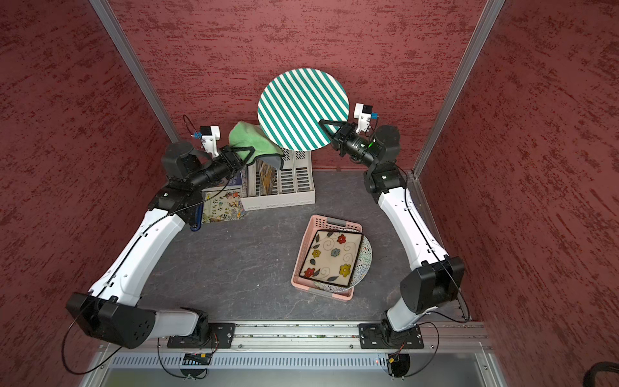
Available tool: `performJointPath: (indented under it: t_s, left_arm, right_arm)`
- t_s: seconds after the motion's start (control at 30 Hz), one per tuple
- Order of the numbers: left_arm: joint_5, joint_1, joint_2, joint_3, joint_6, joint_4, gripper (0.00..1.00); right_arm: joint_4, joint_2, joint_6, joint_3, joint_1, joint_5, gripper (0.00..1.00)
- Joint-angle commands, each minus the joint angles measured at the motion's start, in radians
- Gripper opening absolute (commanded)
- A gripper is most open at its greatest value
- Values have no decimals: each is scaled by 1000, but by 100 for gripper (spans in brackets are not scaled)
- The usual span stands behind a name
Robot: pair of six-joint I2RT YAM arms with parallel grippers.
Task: Wipe the wet plate dry
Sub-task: Wipe the plate with towel.
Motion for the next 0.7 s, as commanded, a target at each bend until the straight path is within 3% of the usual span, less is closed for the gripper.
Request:
performJointPath:
  t_s: [0.0,0.13,0.27,0.53,0.67]
  left_arm:
    - [149,22,40,-36,-296,351,0]
    - [146,15,140,26,-568,836,0]
    - [61,6,246,156,-765,1153,0]
    - [46,-129,338,351,-769,1159,0]
    - [50,-245,392,379,-771,1187,0]
  right_arm:
    - [474,-50,245,-56,83,-79,0]
    - [422,-61,215,-148,126,-78,0]
    - [544,-5,311,-125,132,-100,0]
    - [505,106,329,63,185,-122,0]
    - [358,233,305,337,142,-82,0]
